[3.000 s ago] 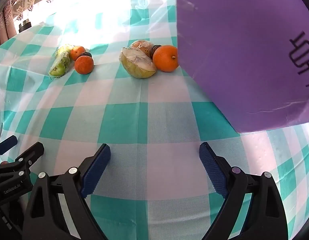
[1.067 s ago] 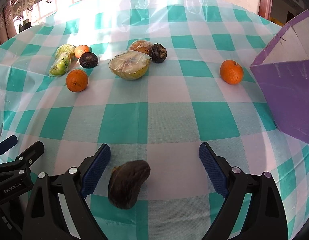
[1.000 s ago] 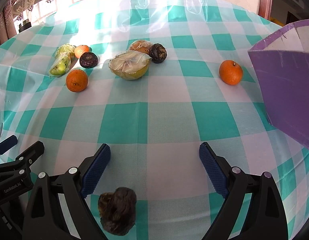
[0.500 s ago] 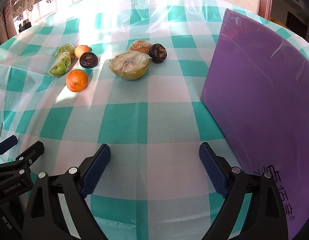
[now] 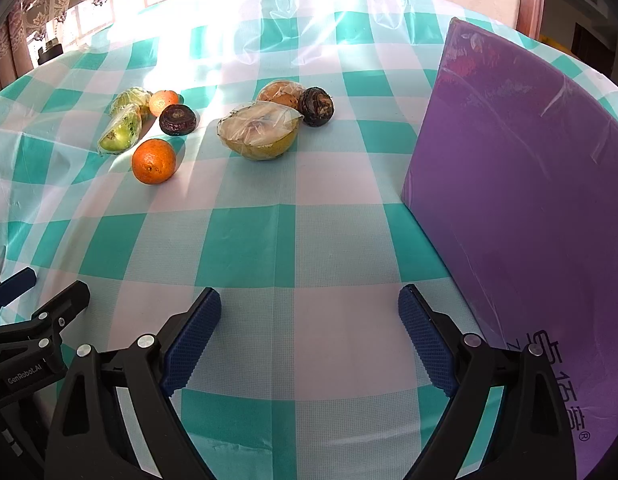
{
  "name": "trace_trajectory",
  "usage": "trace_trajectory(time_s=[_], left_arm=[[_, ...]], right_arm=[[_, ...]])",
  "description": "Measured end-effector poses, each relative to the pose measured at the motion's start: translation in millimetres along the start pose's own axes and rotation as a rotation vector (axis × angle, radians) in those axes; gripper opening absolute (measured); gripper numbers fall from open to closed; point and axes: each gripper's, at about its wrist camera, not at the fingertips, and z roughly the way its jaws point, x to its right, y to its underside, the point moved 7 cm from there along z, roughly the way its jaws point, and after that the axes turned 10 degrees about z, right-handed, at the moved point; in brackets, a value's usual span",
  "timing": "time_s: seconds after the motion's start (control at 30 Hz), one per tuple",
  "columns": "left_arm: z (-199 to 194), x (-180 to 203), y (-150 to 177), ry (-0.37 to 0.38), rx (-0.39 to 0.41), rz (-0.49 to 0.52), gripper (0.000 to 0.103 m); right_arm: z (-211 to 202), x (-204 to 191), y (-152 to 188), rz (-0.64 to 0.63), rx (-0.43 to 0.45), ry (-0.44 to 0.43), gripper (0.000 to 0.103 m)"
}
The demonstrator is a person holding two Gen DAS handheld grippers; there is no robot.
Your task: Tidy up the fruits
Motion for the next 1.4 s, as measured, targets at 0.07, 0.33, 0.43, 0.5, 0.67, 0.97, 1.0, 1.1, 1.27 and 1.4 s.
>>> trace_trajectory(time_s=[0.07, 0.33, 0.43, 0.5, 0.67, 0.97, 1.0, 1.1, 1.27, 1.4], left_arm=[[-0.1, 0.1, 0.2, 0.0, 0.001, 0.0, 0.102], [-0.3, 1.0, 1.3, 0.0, 0.0, 0.001, 0.102], [0.0, 0.6, -0.8, 0.0, 0.0, 0.0, 0.102], [0.3, -0.3, 0.0, 0.0, 0.0, 0.0, 0.102], [0.5, -0.4, 0.5, 0.0, 0.0, 0.0, 0.102], [0.9, -0.6, 0.6, 0.0, 0.0, 0.0, 0.102], [1.0, -0.6, 0.6, 0.0, 0.0, 0.0, 0.102], [1.0, -0.7, 0.6, 0.0, 0.0, 0.0, 0.102], [1.3, -0.9, 0.5, -0.001, -0.001, -0.003, 0.102], [0.8, -1.1, 0.9, -0.006, -0.001, -0.006, 0.102]], right_arm=[[-0.3, -0.9, 0.1, 0.001, 0.0, 0.0, 0.087], [-1.2, -0.5, -0.2, 0.002, -0.001, 0.0, 0.087], [-1.1, -0.3, -0.2, 0.002, -0.001, -0.001, 0.087], [-0.6, -0.7, -0.2, 0.002, -0.002, -0.001, 0.087], [0.0, 0.5, -0.4, 0.002, -0.001, -0.002, 0.087], [-0.1, 0.2, -0.2, 0.002, -0.001, -0.002, 0.087], [0.0, 0.2, -0.2, 0.002, -0.001, -0.002, 0.087], [-0.1, 0.1, 0.0, 0.002, 0.0, -0.002, 0.087], [-0.1, 0.0, 0.3, 0.002, -0.001, -0.002, 0.087], [0.2, -0.5, 0.5, 0.002, 0.0, -0.002, 0.087]])
